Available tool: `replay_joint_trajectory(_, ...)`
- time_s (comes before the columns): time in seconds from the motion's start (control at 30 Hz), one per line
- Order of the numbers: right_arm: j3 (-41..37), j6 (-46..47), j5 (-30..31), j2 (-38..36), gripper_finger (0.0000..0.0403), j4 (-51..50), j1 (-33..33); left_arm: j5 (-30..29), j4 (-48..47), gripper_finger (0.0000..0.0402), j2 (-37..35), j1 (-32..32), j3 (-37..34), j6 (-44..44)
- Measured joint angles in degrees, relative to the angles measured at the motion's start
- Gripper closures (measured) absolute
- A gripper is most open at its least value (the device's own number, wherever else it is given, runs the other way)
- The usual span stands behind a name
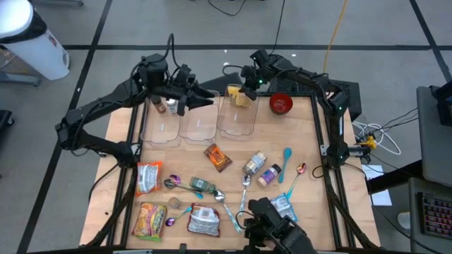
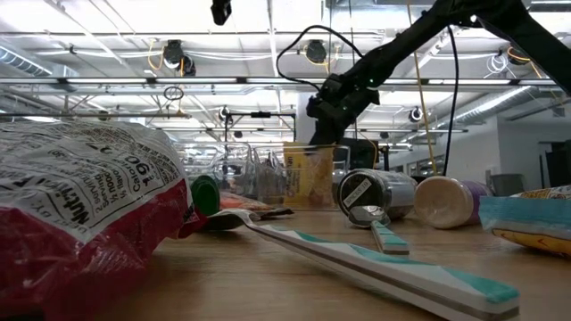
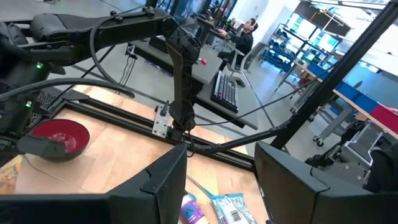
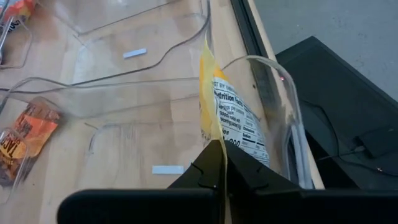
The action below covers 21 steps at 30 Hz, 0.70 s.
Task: Pick & Place Food Item
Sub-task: Put the yellow noodle pack into the right transparent bin
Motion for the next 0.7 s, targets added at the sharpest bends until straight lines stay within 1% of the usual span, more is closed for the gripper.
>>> replay_joint_trajectory(0.5, 0.0, 0.0, 0.07, 0.0, 0.0403, -0.02, -0.36, -0.02, -0.02, 0.0204, 0.02, 0.27, -0.02, -0.05)
replay_joint_trajectory(0.63, 0.0, -0.03, 2.73, -0.02, 0.0403, 0.08, -0.36, -0.02, -0.02, 0.0204, 0.02, 0.27, -0.02, -0.04)
replay_joint_trajectory(0.7, 0.0, -0.02, 2.93, -0.02, 0.0402, 0.46, -0.36, 0.0, -0.02, 0.0204, 0.02, 0.27, -0.02, -0.05)
